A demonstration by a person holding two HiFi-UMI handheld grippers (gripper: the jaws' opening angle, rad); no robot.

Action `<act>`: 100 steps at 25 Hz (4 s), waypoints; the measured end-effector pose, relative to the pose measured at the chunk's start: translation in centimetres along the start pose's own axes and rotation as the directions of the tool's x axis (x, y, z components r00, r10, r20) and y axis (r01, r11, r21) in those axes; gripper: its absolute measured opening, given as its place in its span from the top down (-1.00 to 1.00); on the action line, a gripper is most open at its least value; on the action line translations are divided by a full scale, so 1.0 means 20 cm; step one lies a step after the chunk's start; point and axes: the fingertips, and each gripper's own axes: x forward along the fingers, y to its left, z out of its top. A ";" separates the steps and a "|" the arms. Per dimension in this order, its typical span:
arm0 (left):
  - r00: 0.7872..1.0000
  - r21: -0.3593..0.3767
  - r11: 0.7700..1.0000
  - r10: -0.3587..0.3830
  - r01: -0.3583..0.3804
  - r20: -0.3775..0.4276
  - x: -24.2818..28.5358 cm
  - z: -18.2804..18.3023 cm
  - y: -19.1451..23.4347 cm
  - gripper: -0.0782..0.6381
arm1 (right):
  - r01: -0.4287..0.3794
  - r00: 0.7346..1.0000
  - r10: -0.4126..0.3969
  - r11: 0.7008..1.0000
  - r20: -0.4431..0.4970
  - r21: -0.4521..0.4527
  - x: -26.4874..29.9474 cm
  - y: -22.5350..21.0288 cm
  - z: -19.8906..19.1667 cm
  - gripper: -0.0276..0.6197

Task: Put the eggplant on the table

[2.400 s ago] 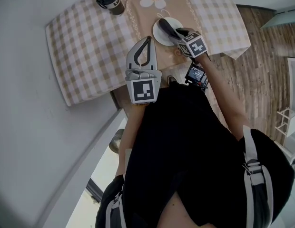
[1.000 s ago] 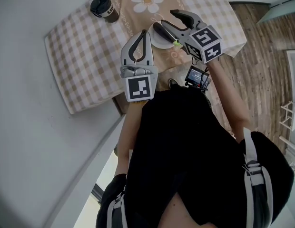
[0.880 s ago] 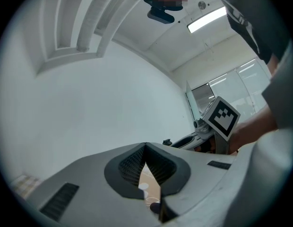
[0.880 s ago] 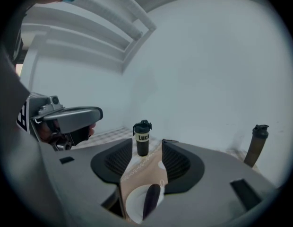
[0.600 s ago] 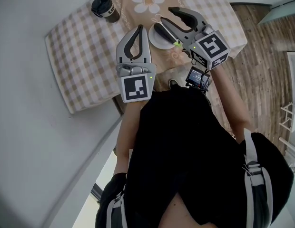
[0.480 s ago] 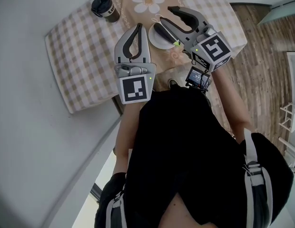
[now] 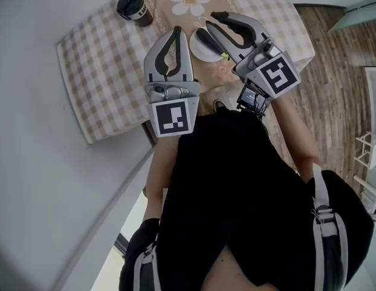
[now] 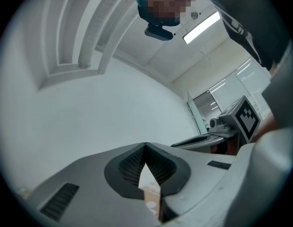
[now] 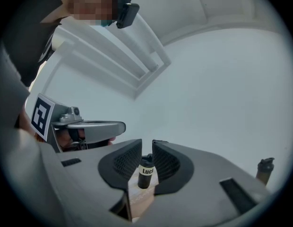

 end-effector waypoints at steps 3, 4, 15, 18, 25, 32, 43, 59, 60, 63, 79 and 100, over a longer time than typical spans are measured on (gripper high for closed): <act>1.000 -0.006 1.000 -0.003 0.003 -0.010 -0.01 -0.03 -0.01 0.78 | 0.004 1.000 -0.004 1.000 -0.003 -0.003 0.00 0.03 -0.02 0.71; 1.000 -0.009 1.000 -0.005 0.005 -0.014 -0.01 -0.04 -0.01 0.77 | 0.013 1.000 -0.013 1.000 -0.004 -0.007 0.00 0.04 -0.03 0.84; 0.998 -0.039 0.998 -0.046 0.045 -0.040 -0.03 -0.15 -0.08 0.77 | 0.010 1.000 -0.010 1.000 0.001 0.011 0.00 0.08 -0.12 0.90; 0.998 -0.051 0.998 -0.047 0.045 -0.048 -0.05 -0.18 -0.08 0.78 | 0.020 1.000 -0.020 1.000 -0.006 0.012 -0.01 0.07 -0.15 0.90; 0.998 -0.058 0.998 -0.043 0.040 -0.055 -0.08 -0.25 -0.09 0.77 | 0.039 0.999 -0.039 0.999 -0.027 -0.007 -0.02 0.08 -0.24 0.90; 0.997 -0.050 0.999 -0.025 0.021 -0.074 -0.09 -0.30 -0.08 0.77 | 0.046 0.997 -0.046 0.999 -0.058 0.003 -0.02 0.08 -0.32 0.90; 0.995 -0.043 0.999 -0.008 0.004 -0.096 -0.10 -0.37 -0.08 0.77 | 0.065 0.993 -0.062 0.998 -0.098 0.027 -0.05 0.08 -0.41 0.90; 0.994 -0.040 0.999 -0.009 0.005 -0.109 -0.13 -0.38 -0.09 0.78 | 0.065 0.992 -0.062 0.998 -0.108 0.020 -0.08 0.10 -0.44 0.90; 0.994 -0.040 0.999 -0.009 0.004 -0.111 -0.14 -0.38 -0.09 0.77 | 0.066 0.992 -0.064 0.998 -0.112 0.021 -0.08 0.09 -0.45 0.90; 0.993 -0.042 0.999 -0.005 0.000 -0.117 -0.14 -0.39 -0.08 0.77 | 0.071 0.990 -0.068 0.997 -0.127 0.025 -0.08 0.07 -0.47 0.90; 0.993 -0.025 1.000 0.005 -0.008 -0.119 -0.18 -0.39 -0.09 0.78 | 0.088 0.981 -0.084 0.996 -0.176 0.019 -0.08 0.02 -0.58 0.90; 0.987 0.007 0.998 0.062 -0.062 -0.151 -0.21 -0.40 -0.06 0.78 | 0.094 0.961 -0.076 0.994 -0.265 0.056 -0.08 -0.07 -0.84 0.90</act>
